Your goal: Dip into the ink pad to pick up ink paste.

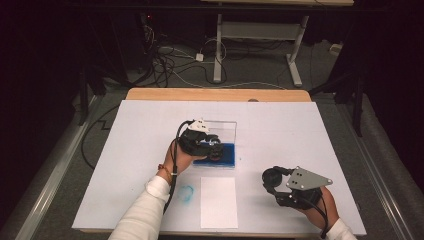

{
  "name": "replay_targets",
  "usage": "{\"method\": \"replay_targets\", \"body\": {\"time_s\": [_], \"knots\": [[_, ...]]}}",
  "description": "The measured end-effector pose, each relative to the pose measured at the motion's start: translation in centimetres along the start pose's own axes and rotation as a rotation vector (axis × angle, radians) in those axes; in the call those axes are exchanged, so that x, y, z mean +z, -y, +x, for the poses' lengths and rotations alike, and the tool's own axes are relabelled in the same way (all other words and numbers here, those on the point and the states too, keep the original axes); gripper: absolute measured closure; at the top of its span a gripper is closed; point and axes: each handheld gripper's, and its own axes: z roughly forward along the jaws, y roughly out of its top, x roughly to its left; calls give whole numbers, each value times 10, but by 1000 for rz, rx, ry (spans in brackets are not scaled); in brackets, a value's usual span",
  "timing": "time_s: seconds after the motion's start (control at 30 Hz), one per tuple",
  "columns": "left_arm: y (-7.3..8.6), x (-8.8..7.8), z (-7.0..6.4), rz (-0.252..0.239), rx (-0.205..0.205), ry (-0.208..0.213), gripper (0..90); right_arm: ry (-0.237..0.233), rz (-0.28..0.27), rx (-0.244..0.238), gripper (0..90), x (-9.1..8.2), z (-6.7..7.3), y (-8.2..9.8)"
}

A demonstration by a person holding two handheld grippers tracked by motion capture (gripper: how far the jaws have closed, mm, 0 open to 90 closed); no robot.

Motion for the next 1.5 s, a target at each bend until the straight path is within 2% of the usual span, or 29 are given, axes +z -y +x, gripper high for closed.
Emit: {"method": "replay_targets", "body": {"time_s": [0.17, 0.37, 0.43, 0.57, 0.63, 0.73, 0.77, 0.9, 0.93, 1.0, 1.13, 1.3, 1.5], "knots": [[4, -1, 2, 3, -3, -15, 546, -2, 3, -3, 385, 0, 1, 0], [10, 2, 5, 18, -13, -11, 546, -3, 4, -4, 384, 1, 1, 0], [11, 1, 6, 10, -15, -20, 546, 0, 5, -2, 385, 1, 0, 0], [11, 0, 7, -9, -16, -12, 546, -6, 3, -5, 385, 1, 1, 0], [10, 1, 7, -6, 1, -31, 546, -6, 3, -6, 384, 1, 1, 0], [12, 4, 9, -5, -1, -27, 546, -6, 5, -6, 384, 1, 1, 0], [13, 4, 10, -22, -15, -18, 546, -7, 5, -7, 384, 1, 1, 0], [21, 5, 11, -67, -28, 3, 546, -9, 4, -7, 385, 1, 1, 0], [23, 5, 10, -74, -24, 6, 546, -9, 4, -7, 385, 1, 1, 0], [25, 4, 11, -80, -45, 9, 547, -10, 2, -8, 384, 1, 0, 0], [22, 3, 9, -57, -37, 1, 547, -9, 5, -6, 384, 1, 0, 0], [19, 4, 8, -40, -53, -1, 547, -9, 6, -7, 385, 1, 1, 0], [14, 4, 8, 6, -44, -6, 548, -13, 3, -4, 384, 2, 0, 0]]}}
